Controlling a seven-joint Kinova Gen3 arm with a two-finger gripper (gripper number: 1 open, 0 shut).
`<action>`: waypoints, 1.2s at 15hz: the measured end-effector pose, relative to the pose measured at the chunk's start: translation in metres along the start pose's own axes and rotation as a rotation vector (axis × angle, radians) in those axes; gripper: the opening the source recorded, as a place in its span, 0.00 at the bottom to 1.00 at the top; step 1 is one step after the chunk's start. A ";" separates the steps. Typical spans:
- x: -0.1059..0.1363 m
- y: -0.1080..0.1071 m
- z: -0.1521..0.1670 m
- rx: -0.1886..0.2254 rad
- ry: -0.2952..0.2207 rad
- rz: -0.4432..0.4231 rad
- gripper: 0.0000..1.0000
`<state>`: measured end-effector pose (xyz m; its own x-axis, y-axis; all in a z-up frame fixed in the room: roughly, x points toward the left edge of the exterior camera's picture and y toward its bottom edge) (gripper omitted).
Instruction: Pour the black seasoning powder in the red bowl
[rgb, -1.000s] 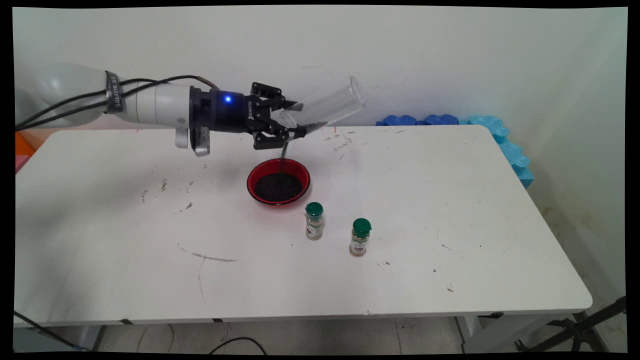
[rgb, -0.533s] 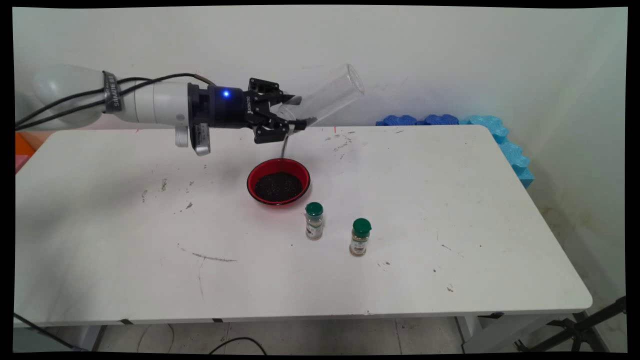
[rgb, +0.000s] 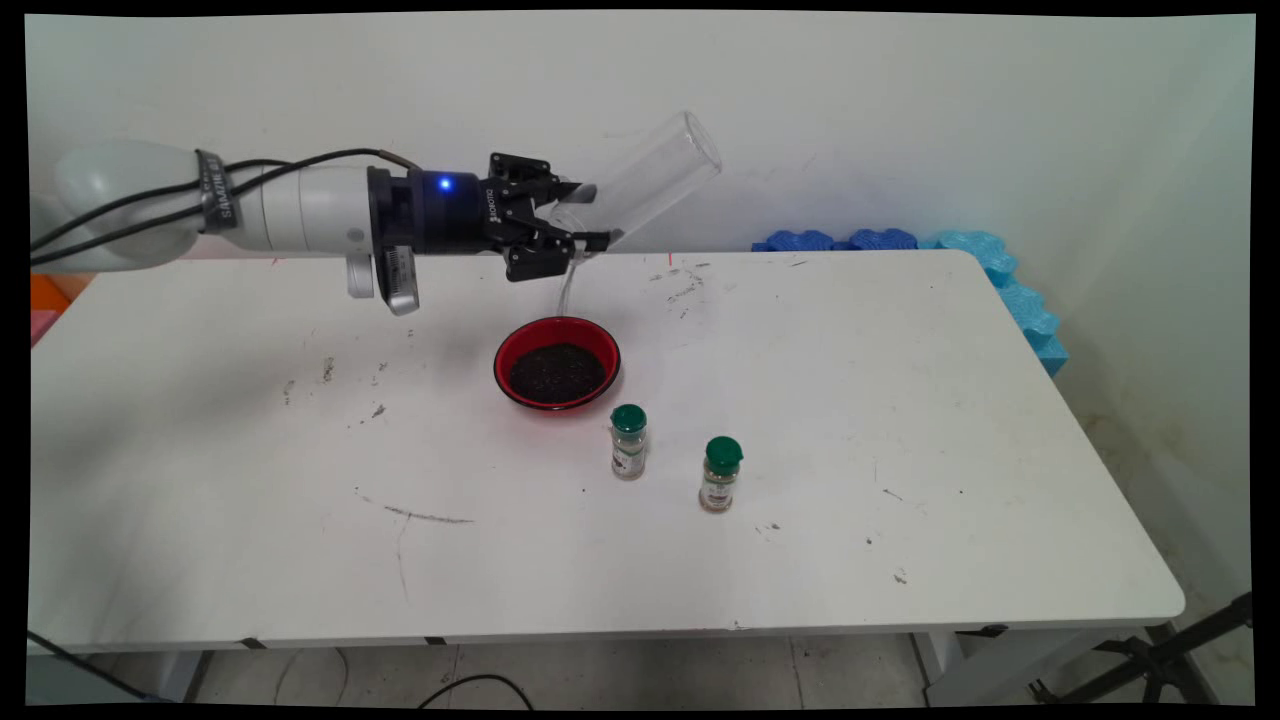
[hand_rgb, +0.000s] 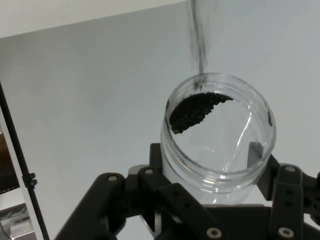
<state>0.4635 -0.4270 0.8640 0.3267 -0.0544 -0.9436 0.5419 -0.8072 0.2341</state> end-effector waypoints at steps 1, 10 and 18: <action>0.001 -0.001 -0.001 -0.004 -0.001 -0.005 0.00; 0.004 -0.005 -0.009 -0.039 -0.019 -0.035 0.00; 0.007 -0.011 -0.022 -0.056 -0.022 -0.049 0.00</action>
<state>0.4764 -0.4052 0.8601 0.2819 -0.0285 -0.9590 0.5997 -0.7750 0.1993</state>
